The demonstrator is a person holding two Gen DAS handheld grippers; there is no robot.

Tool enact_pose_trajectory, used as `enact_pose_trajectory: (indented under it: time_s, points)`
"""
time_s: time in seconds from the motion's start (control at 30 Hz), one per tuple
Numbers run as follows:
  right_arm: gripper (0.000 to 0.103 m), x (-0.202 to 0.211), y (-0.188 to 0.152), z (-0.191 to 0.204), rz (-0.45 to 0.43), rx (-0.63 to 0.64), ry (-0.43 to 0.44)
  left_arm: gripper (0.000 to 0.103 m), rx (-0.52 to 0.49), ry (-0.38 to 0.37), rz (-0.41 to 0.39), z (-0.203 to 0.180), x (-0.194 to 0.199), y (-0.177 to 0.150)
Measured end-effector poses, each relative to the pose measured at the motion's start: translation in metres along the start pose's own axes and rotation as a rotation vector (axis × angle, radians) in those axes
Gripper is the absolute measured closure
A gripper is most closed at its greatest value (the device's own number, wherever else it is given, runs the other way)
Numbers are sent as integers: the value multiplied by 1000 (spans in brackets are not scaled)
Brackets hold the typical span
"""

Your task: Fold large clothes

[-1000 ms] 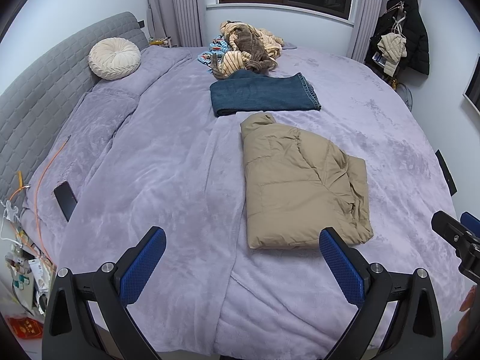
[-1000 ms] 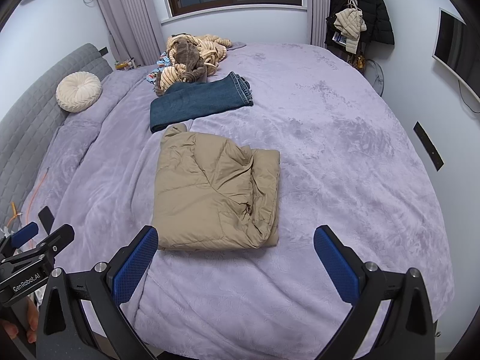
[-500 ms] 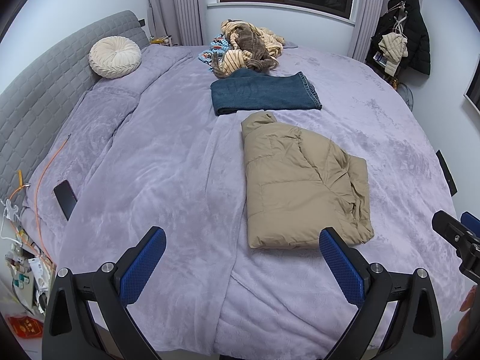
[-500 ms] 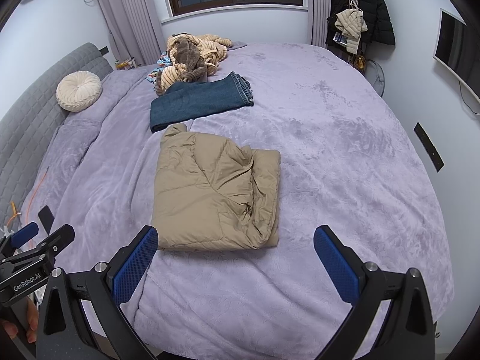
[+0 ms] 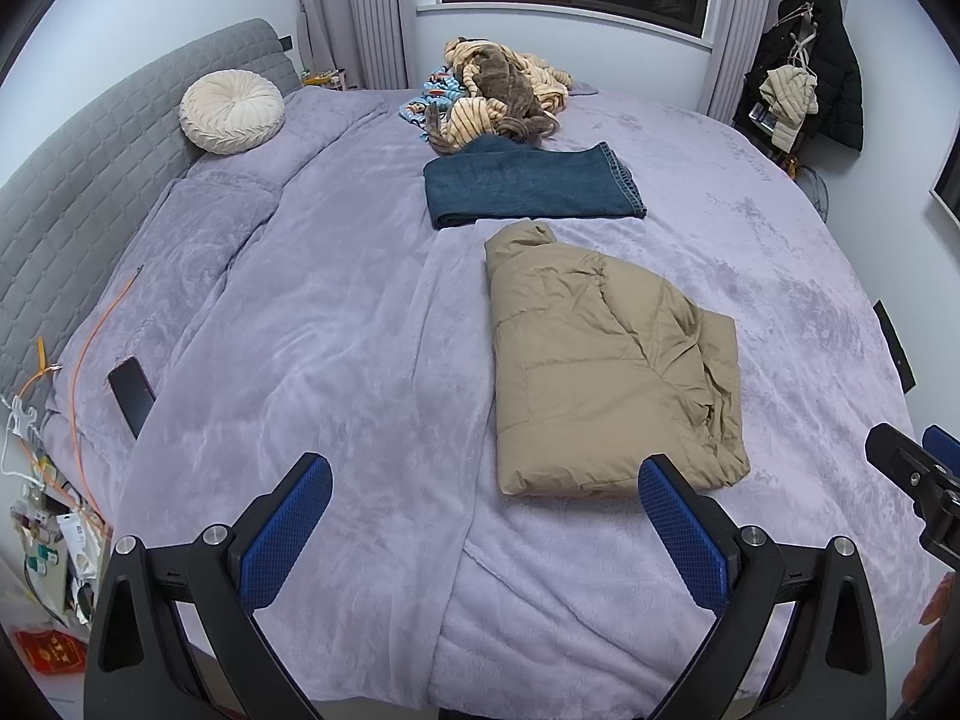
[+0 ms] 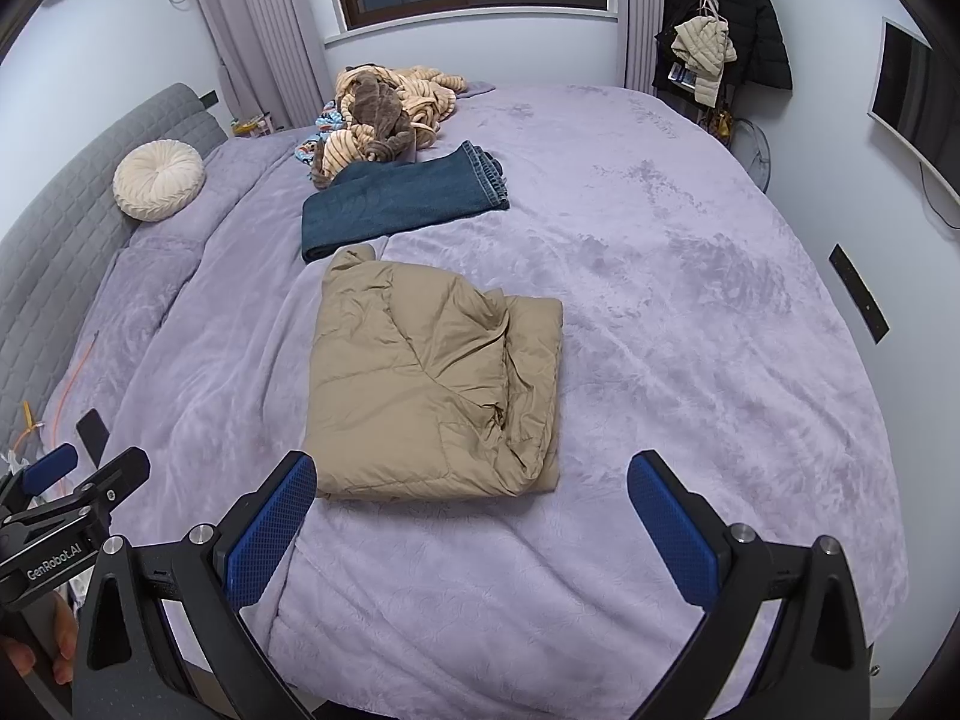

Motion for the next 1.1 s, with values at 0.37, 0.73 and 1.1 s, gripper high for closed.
enact_pose_trajectory:
  time_s: [0.37,0.73,1.1]
  points:
    - [0,0,1,-1,-1,3,0,0,3,-1,2,3,-1,0]
    - [0,-1,1,-1,0,3,0,0,2,0,5,5,-1,-2]
    - [0,0,1,0,0,5,1,0,2,-2,5,4,-1,2]
Point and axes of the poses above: each gripper's, at about its wrist camera, not at the fingertips, and x roughly against the way its jaws point, z to its left, y to its top, the point moved 2 cm from there along -x, roughly the way its jaws point, and after that the axes turned 13 degrees about -y, right-handed, at the moved point
